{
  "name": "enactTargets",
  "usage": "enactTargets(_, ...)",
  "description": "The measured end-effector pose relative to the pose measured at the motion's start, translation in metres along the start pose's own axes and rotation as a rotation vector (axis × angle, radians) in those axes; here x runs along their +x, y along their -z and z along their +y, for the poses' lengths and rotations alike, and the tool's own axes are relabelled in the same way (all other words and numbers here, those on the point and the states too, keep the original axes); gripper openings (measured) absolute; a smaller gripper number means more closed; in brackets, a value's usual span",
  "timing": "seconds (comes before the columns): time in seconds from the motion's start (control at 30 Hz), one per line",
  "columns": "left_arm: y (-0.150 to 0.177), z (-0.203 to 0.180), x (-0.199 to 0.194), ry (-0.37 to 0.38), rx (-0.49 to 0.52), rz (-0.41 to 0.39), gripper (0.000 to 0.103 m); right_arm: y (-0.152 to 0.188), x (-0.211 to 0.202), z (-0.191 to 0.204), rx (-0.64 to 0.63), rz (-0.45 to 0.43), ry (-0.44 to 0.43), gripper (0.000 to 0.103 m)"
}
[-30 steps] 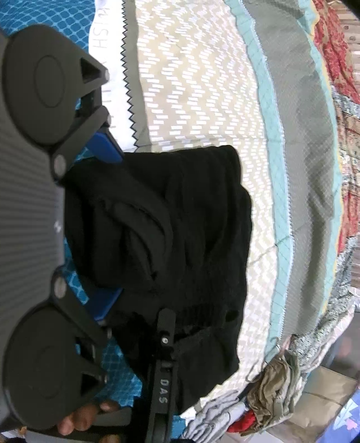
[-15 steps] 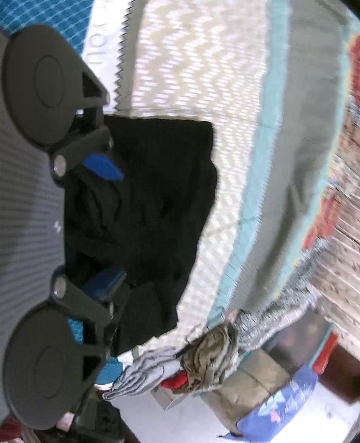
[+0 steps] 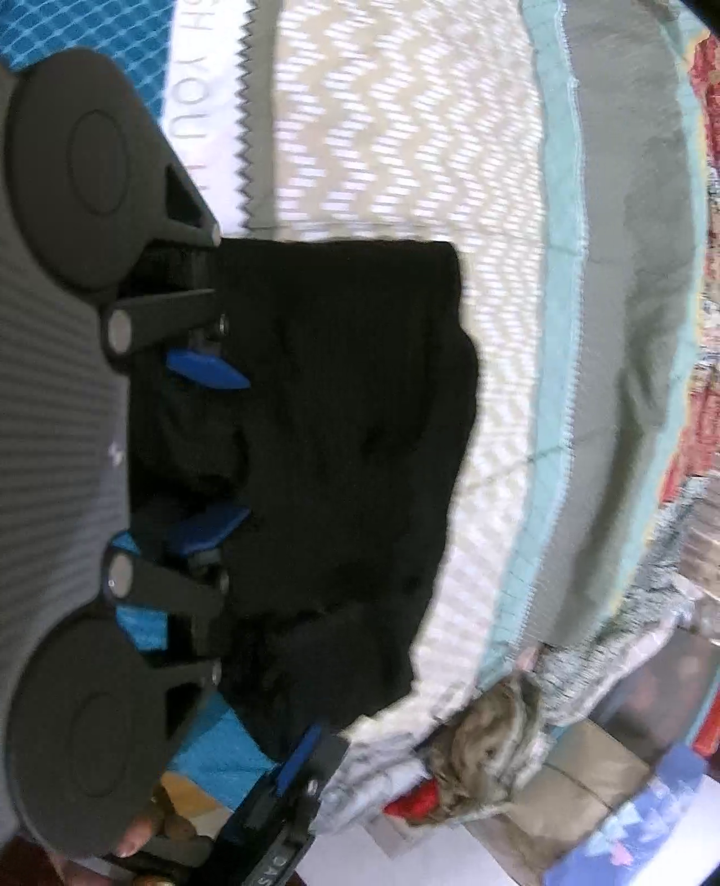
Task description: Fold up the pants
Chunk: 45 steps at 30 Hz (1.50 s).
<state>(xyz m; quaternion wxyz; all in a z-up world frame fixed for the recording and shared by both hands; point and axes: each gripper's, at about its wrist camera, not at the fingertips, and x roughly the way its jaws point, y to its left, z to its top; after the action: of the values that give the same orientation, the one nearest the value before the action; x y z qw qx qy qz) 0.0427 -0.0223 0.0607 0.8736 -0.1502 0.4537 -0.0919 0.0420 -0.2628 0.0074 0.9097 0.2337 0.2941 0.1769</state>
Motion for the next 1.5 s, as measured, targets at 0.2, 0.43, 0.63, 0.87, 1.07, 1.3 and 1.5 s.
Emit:
enactTargets(0.2, -0.027, -0.020, 0.008, 0.061, 0.006, -0.012, 0.048, -0.019, -0.043, -0.081, 0.176, -0.131, 0.226, 0.062)
enactTargets(0.43, -0.046, -0.066, 0.046, 0.066, 0.106, 0.040, 0.048, 0.002, -0.026, -0.105, 0.227, -0.050, 0.228, 0.062)
enactTargets(0.63, -0.067, -0.118, 0.058, 0.099, 0.182, 0.076, 0.069, 0.000, -0.023, -0.056, 0.075, -0.022, 0.174, 0.021)
enactTargets(0.87, -0.091, -0.175, 0.066, 0.030, 0.334, 0.093, 0.101, 0.023, -0.020, 0.055, -0.410, 0.003, 0.082, 0.021)
enactTargets(1.07, -0.081, -0.192, 0.088, -0.131, 0.473, 0.135, 0.038, 0.046, -0.029, 0.079, -0.508, 0.018, 0.055, 0.021)
enactTargets(1.3, -0.091, -0.148, 0.050, -0.044, 0.316, 0.078, 0.015, 0.025, -0.025, 0.098, -0.467, -0.009, -0.019, 0.021)
enactTargets(1.5, -0.093, -0.102, 0.004, -0.036, 0.256, -0.008, 0.015, 0.032, -0.005, 0.142, -0.509, 0.045, -0.156, 0.021)
